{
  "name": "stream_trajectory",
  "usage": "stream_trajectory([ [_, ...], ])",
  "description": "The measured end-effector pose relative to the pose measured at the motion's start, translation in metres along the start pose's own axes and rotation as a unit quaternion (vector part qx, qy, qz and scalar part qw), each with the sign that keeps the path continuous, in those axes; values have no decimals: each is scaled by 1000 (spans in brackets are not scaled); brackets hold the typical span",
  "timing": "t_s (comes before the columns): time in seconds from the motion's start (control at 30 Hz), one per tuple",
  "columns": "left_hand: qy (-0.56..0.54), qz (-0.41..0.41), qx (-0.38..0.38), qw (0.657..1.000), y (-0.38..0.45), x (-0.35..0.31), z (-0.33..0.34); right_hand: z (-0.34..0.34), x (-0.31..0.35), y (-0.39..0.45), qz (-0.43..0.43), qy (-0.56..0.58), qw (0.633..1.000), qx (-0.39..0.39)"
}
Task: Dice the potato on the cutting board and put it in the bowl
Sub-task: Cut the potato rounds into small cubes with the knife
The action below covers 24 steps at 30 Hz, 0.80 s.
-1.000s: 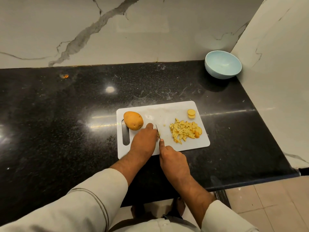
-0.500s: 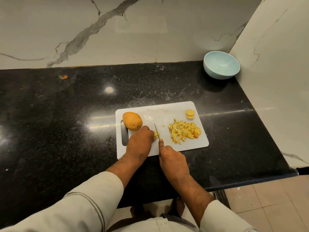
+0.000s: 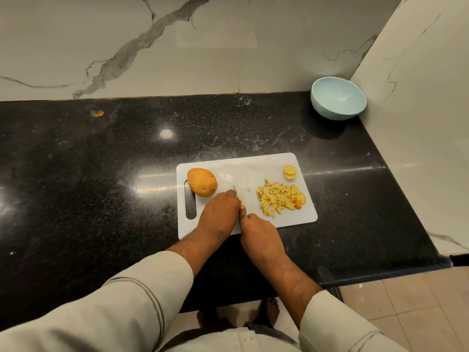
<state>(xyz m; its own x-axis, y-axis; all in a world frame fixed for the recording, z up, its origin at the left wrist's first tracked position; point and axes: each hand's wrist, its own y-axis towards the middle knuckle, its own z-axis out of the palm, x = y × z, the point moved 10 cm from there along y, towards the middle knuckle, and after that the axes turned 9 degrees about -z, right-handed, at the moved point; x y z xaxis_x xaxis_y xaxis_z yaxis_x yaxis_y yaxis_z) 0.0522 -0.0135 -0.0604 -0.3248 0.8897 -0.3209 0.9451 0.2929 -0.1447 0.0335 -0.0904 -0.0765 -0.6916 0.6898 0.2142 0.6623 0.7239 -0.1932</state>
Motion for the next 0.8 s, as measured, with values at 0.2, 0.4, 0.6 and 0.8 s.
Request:
stream_trajectory([
  [0.2,-31,-23,1,999,1,5,-1,7,3,-11,-7,-21,999,43],
  [0.4,-129,-39,-21,991,-2,20,2,12,-7,-45,4,-7,999,47],
  [0.6,-209,-97,-43,972,-7,42,-2,-1,-3,-41,6,-11,1000,-11],
  [0.8,-148,-83,1,986,-1,28,-1,4,3,-23,-4,-21,1000,-5],
])
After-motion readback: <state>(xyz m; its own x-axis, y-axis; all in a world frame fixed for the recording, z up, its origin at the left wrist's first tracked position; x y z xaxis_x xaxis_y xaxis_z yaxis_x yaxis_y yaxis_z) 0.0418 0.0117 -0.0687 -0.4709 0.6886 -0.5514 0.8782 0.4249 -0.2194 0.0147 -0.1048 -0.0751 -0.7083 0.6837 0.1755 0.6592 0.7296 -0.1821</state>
